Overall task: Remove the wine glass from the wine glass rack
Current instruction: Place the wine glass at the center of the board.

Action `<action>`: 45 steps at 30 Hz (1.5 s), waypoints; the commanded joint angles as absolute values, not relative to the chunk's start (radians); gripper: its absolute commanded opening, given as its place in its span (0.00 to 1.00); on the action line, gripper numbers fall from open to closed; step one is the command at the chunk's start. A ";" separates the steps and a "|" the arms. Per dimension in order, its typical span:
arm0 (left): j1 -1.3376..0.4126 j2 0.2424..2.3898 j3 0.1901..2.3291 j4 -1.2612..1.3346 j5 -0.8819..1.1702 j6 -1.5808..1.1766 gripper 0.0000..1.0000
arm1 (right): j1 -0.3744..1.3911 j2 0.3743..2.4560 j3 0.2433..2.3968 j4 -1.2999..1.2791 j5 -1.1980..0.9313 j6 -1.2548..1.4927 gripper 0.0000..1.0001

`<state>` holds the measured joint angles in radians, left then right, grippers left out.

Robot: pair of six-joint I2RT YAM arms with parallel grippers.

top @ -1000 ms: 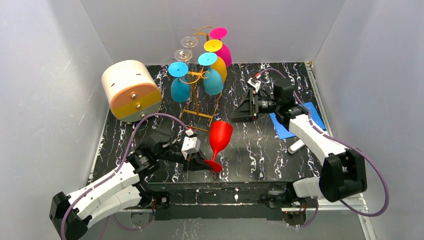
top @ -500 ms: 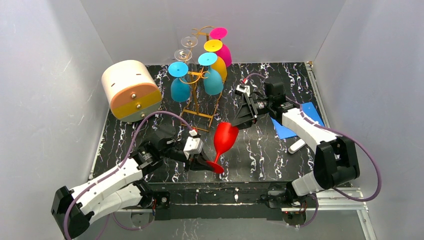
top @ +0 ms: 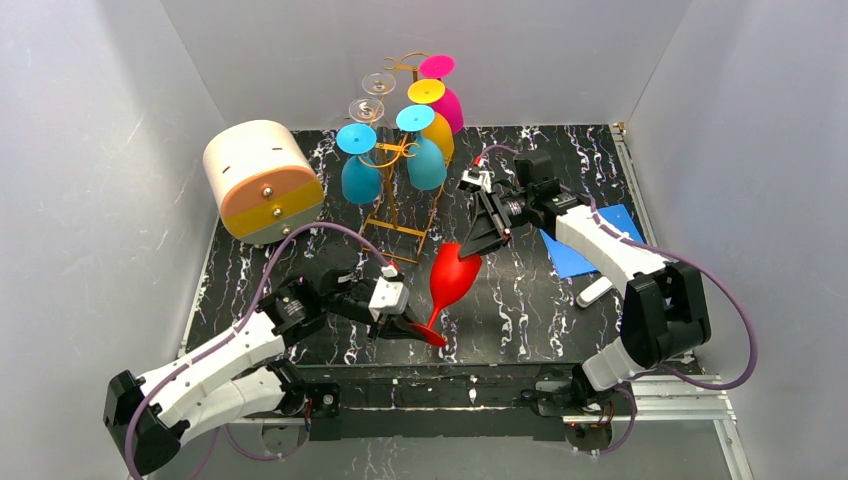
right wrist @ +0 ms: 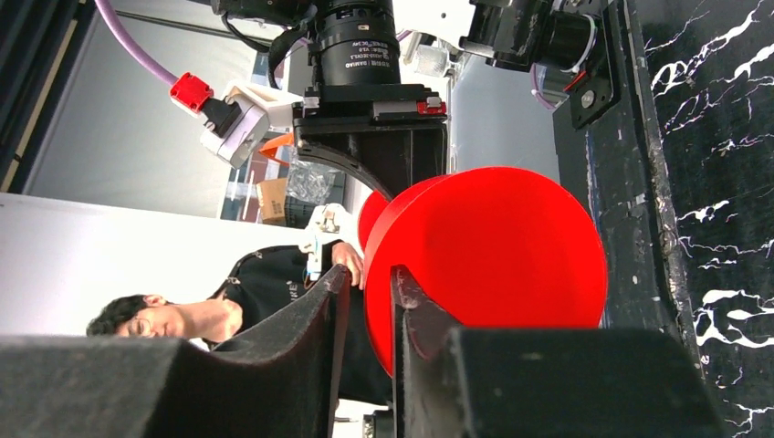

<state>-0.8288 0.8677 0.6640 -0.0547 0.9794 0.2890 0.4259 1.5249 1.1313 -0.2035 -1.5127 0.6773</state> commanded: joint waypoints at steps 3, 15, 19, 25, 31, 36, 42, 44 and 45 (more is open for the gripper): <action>-0.829 0.856 0.707 -0.157 0.948 0.337 0.00 | 0.447 1.493 1.141 -0.260 -1.542 0.641 0.14; -0.828 0.786 0.685 -0.138 0.768 0.196 0.33 | 0.462 1.424 1.053 -0.137 -1.373 0.709 0.01; -0.829 0.750 0.694 -0.185 0.706 0.163 0.64 | 0.461 1.386 1.011 -0.110 -1.279 0.727 0.01; -0.829 0.702 0.741 -0.257 0.540 0.061 0.98 | 0.460 1.356 1.091 -0.314 -0.896 0.647 0.01; -0.830 0.689 0.771 -0.266 0.261 0.008 0.98 | 0.460 1.316 1.155 -0.487 -0.538 0.561 0.01; -0.828 0.743 0.898 -0.458 -0.088 -0.177 0.98 | 0.459 1.243 1.151 -0.505 -0.270 0.489 0.01; -0.829 0.748 0.937 -0.597 -0.328 -0.314 0.98 | 0.459 1.208 1.163 -0.472 0.090 0.430 0.01; -0.829 0.742 0.935 -0.616 -0.390 -0.354 0.98 | 0.459 1.238 1.195 -0.472 0.174 0.406 0.01; -0.828 0.735 0.930 -0.616 -0.406 -0.369 0.98 | 0.459 1.260 1.213 -0.475 0.200 0.392 0.01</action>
<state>-0.8326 0.7532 0.9173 -0.5167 -0.2005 -0.2470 0.4595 1.2217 1.1271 -0.4984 -0.0669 0.4660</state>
